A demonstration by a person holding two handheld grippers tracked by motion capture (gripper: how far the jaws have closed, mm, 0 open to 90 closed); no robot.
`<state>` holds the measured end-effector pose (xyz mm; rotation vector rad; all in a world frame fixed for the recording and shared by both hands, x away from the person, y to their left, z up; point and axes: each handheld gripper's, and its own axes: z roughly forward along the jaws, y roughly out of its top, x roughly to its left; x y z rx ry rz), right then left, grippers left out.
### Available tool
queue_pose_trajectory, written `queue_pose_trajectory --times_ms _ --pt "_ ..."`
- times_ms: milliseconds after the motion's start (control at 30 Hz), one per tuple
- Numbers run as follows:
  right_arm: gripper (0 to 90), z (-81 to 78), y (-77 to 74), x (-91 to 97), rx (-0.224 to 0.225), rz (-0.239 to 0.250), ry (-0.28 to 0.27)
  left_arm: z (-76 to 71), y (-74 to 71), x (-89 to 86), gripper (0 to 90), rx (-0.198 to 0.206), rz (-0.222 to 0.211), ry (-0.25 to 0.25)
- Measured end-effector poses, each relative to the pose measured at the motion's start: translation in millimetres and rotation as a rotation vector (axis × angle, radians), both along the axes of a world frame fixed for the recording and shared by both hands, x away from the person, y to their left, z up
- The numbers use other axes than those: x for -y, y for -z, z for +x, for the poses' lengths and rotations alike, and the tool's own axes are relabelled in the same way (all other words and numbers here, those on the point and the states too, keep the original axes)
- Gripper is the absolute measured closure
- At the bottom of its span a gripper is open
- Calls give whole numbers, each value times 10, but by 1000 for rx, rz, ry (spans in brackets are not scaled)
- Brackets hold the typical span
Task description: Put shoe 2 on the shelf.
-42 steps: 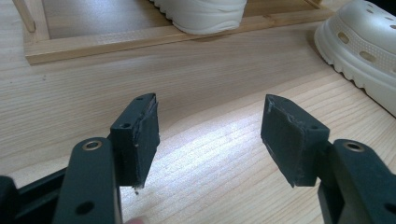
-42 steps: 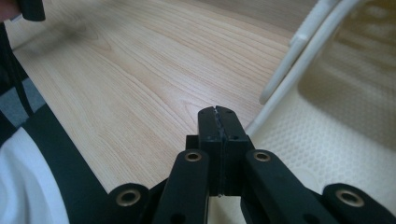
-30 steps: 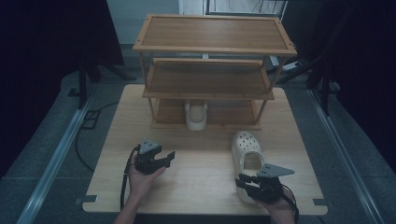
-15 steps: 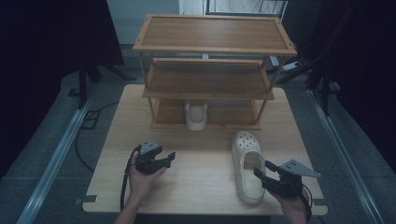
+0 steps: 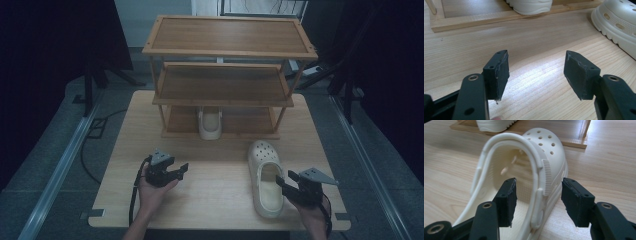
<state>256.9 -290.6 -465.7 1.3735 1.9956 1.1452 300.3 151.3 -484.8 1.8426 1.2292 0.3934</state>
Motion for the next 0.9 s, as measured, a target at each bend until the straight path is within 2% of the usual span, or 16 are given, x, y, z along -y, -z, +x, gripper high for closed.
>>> queue_pose_trajectory --times_ms 167,267,333,367,467,533,667,900 --pt "489 114 41 -50 -15 -21 11 7 10 4 372 -5 7 3" --pt "564 190 101 -114 -45 -57 25 3 5 3 372 -2 5 2" --pt "581 195 111 -122 -49 -60 27 3 2 -3 372 0 2 -1" --pt "631 204 139 -137 -61 -69 35 3 1 -7 372 -1 2 -1" --pt "656 209 140 -154 -70 -72 56 4 1 -8 373 -2 2 0" --pt "666 209 136 -160 -72 -75 61 4 6 1 373 -1 4 0" --pt "742 204 128 -182 -61 -111 107 4 8 9 372 -4 6 4" --pt "757 205 130 -168 -42 -100 122 5 1 -12 373 -1 2 -2"
